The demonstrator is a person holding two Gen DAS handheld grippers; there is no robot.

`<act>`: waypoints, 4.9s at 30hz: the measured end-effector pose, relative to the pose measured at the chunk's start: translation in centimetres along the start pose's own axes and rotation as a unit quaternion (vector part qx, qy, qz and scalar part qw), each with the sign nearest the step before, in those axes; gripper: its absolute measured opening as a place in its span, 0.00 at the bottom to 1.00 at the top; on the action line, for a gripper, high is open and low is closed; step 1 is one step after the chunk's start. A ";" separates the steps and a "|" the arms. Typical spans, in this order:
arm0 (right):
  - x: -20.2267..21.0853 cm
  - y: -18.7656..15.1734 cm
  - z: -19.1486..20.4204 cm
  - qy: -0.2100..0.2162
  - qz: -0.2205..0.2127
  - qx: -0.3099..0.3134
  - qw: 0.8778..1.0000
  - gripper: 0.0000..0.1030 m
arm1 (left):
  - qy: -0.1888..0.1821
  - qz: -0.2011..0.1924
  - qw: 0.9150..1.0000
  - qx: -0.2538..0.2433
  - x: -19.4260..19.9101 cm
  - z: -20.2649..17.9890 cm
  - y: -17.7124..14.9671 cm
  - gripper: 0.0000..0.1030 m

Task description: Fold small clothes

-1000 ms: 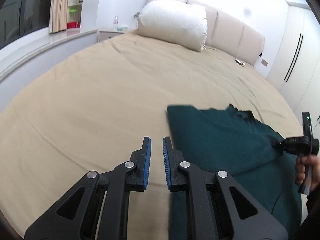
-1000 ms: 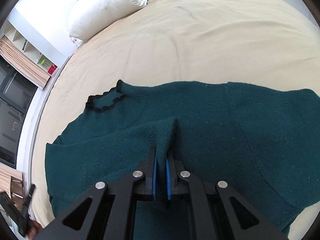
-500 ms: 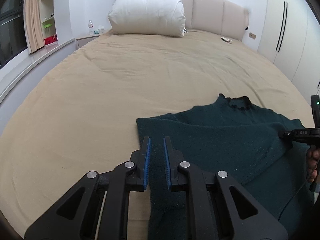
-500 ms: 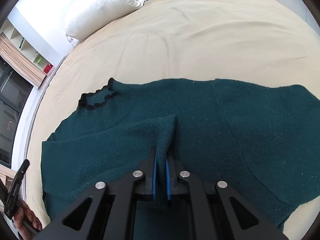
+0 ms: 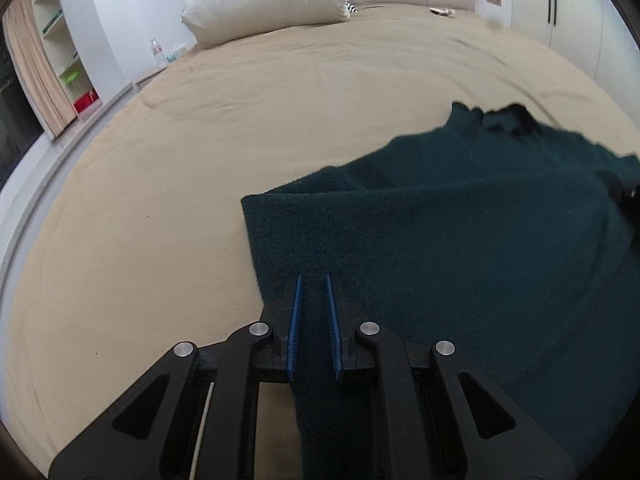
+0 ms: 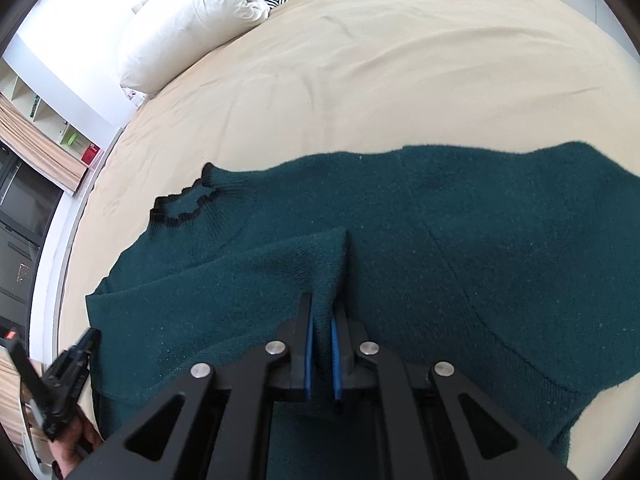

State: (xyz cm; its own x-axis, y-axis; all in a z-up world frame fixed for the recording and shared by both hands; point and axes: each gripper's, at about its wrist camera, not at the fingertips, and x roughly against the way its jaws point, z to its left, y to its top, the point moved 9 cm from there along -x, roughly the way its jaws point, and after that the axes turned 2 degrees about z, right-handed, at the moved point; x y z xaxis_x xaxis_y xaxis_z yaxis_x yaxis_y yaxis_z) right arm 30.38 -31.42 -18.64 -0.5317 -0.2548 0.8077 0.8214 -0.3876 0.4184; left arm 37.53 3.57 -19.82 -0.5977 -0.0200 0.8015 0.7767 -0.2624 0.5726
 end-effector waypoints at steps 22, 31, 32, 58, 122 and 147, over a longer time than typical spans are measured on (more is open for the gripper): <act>2.5 -2.3 5.5 0.046 -0.041 0.073 0.995 0.26 | -0.026 -0.036 0.993 0.108 4.3 6.8 0.9 0.12; 4.8 -2.2 -0.6 0.043 -0.067 0.006 0.997 0.36 | 0.048 -0.010 0.998 -0.035 -0.8 -2.0 -1.0 0.12; 6.6 -2.1 -2.6 0.038 -0.088 -0.015 0.995 0.43 | 0.049 -0.007 0.998 -0.036 -0.6 -2.0 -0.9 0.12; 18.4 -2.5 -40.4 0.035 -0.271 -0.447 0.852 0.18 | -0.350 0.031 0.891 0.287 2.9 -6.9 0.7 0.95; 7.0 -4.6 -3.8 0.252 -0.158 -0.254 0.920 0.73 | -0.334 0.089 0.891 0.293 -1.5 -8.6 0.3 0.08; 5.0 -1.5 -5.5 0.225 -0.142 -0.242 0.933 0.62 | -0.336 0.094 0.899 0.265 -1.3 -10.1 0.5 0.08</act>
State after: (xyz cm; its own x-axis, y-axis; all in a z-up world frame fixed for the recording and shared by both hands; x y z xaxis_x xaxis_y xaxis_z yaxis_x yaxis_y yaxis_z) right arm 25.36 -37.01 -17.53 -0.8366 -0.3845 0.3903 0.5018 -0.8237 0.2641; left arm 36.68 -6.29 -22.25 -0.3297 0.6176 0.7140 0.9433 0.1851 0.2754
